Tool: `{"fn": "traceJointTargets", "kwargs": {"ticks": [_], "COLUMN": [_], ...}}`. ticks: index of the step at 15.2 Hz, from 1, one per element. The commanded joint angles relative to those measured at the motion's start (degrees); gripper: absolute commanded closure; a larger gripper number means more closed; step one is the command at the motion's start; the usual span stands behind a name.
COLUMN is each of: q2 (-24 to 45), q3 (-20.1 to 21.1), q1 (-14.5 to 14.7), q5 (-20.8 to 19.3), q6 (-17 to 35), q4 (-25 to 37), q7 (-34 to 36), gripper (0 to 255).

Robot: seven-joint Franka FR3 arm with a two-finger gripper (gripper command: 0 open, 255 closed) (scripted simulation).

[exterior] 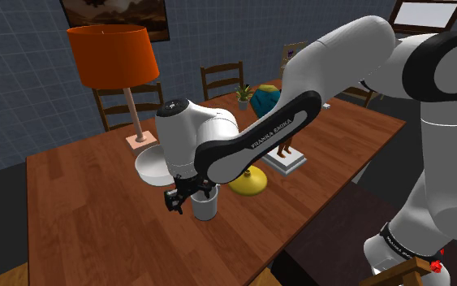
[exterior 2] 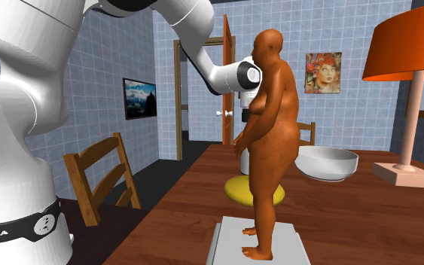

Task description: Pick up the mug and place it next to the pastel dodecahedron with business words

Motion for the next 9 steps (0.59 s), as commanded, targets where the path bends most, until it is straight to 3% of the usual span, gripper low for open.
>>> {"fn": "traceJointTargets", "kwargs": {"ticks": [1,6,7,9], "q2": [0.18,0.18,0.18,0.18], "q3": [-0.08,-0.08,-0.08,-0.08], "q1": [0.02,0.02,0.02,0.02], "q5": [-0.12,-0.12,-0.12,-0.12], "q6": [0.18,0.17,0.17,0.17], "q4": [0.01,0.02,0.02,0.02], "q7": [0.02,0.02,0.02,0.02], "gripper": [0,0,255,255]}}
